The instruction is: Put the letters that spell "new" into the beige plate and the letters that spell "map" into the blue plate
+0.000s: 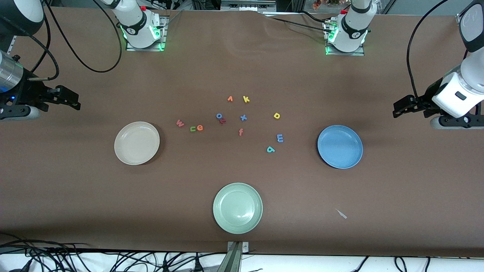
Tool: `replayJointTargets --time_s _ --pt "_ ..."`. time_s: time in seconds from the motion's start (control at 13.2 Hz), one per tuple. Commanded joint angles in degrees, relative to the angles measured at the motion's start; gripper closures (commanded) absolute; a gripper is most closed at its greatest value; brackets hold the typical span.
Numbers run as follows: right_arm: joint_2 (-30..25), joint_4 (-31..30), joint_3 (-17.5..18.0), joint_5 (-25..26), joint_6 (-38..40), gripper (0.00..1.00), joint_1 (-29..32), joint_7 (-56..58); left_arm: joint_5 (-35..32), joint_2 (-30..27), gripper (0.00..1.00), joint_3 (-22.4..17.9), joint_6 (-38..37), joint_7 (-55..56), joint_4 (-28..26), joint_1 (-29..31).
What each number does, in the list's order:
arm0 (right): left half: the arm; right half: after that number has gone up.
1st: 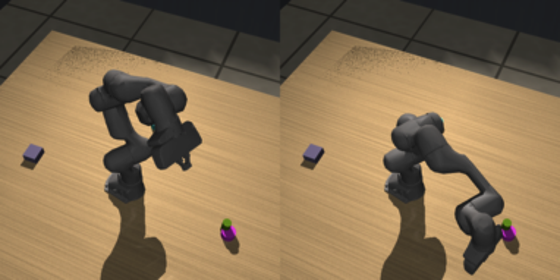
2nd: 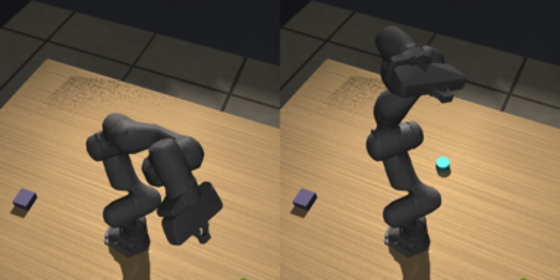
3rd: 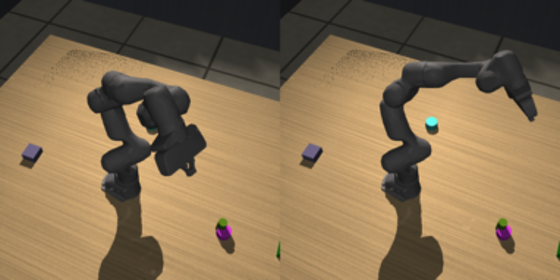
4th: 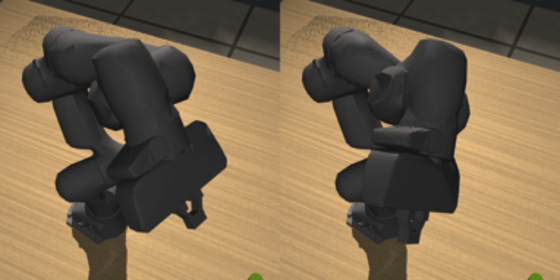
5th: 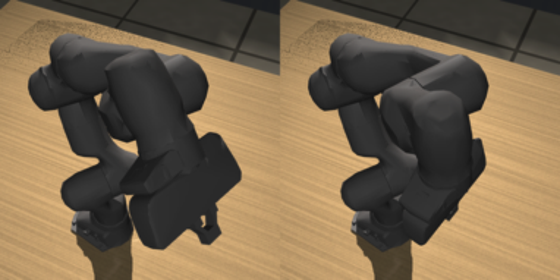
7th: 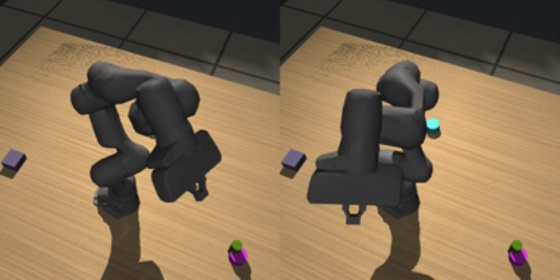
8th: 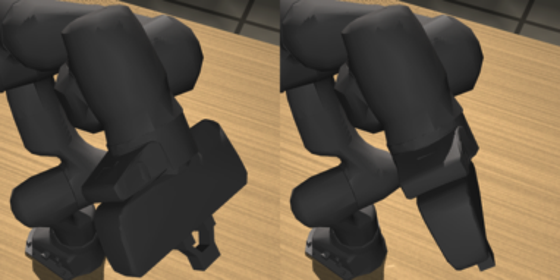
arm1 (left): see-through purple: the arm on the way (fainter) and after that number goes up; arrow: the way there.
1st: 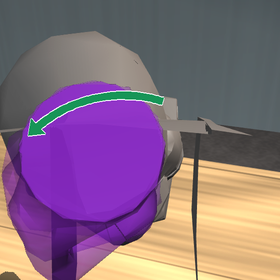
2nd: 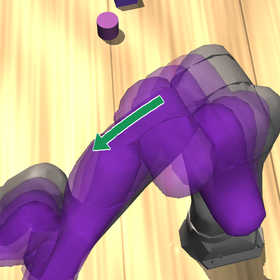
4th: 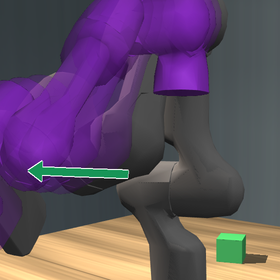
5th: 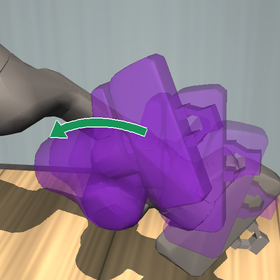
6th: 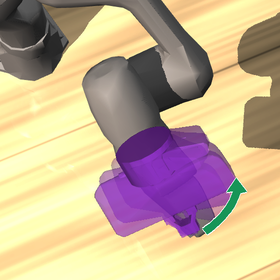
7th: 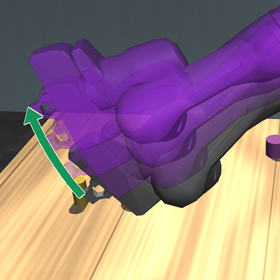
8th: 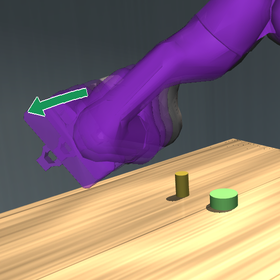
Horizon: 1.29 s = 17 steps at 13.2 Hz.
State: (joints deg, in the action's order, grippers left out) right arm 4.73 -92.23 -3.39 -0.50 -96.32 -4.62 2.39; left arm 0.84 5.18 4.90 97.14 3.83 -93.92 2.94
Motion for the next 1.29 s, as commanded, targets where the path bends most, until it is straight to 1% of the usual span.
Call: replayJointTargets --time_s 0.0,1.21 --pt "-1.39 -1.45 -0.13 -0.56 -0.27 0.0 0.05 -0.46 0.48 0.8 0.0 0.11 -0.29 0.21 1.64 0.05" --pt "-1.04 -0.75 -0.13 -0.3 -0.19 0.0 0.14 -0.37 0.57 0.8 0.0 0.2 -0.29 0.21 1.73 0.05"
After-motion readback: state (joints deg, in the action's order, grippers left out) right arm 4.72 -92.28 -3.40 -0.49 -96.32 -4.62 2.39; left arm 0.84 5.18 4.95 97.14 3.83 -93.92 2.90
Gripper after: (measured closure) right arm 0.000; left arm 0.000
